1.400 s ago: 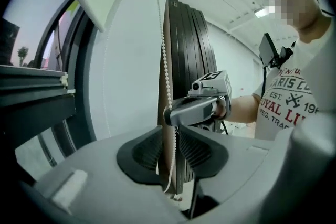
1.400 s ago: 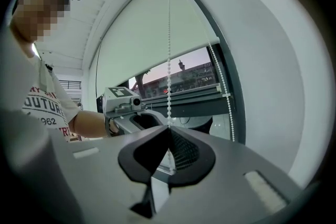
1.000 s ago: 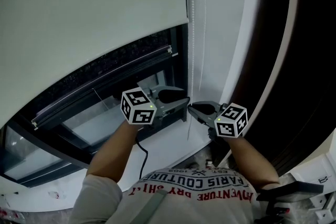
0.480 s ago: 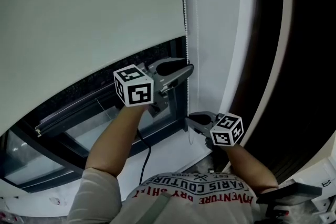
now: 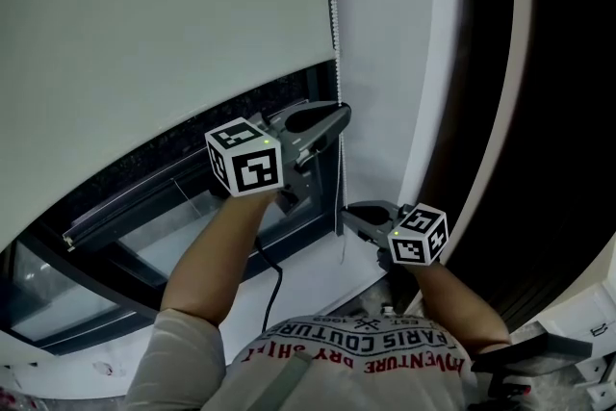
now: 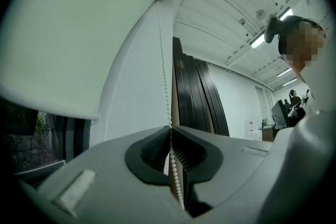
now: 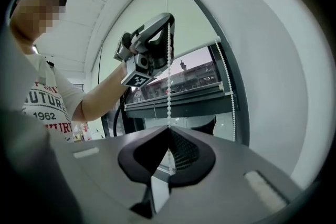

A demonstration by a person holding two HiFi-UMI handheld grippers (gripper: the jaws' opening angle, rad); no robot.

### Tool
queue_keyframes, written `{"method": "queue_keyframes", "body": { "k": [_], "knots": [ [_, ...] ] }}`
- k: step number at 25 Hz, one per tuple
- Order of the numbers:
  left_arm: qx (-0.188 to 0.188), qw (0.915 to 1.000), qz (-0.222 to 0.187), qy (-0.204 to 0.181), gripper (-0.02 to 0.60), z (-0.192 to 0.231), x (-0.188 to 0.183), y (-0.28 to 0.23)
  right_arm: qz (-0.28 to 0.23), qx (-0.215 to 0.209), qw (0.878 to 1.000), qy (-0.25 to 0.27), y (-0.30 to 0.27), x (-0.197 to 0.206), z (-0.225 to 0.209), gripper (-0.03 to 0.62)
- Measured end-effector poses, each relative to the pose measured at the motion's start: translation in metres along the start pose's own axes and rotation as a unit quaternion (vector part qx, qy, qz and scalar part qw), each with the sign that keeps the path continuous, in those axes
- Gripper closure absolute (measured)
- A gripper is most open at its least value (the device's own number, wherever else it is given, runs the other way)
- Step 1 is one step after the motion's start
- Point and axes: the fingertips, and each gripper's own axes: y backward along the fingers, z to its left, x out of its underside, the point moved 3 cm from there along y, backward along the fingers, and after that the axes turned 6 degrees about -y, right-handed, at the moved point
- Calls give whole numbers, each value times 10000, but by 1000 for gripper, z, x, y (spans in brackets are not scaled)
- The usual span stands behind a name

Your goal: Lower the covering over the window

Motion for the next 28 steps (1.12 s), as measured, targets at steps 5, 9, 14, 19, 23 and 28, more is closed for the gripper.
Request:
{"method": "queue_keyframes", "body": {
  "k": [5, 9, 14, 19, 23, 28],
  "knots": [
    [-90, 9995, 291, -71, 569, -4, 26, 0, 263, 47, 9995, -167, -1, 25, -3, 589],
    [-178, 9992, 300, 186, 571, 0, 52, 5, 459, 107, 9983, -338, -4, 49, -9, 589],
    [-308, 9973, 652, 100, 571, 0, 87, 9, 800, 207, 9948, -595, -6, 81, -18, 589],
    [-360, 9950, 907, 216, 571, -4, 124, 13, 1124, 331, 9897, -822, -3, 115, -27, 589],
    [-427, 9933, 1051, 213, 570, -8, 144, 16, 1365, 430, 9858, -879, -1, 133, -30, 589],
    [-479, 9881, 1437, 254, 571, -14, 179, 22, 1846, 416, 9771, -968, -1, 166, -27, 588]
  ]
}}
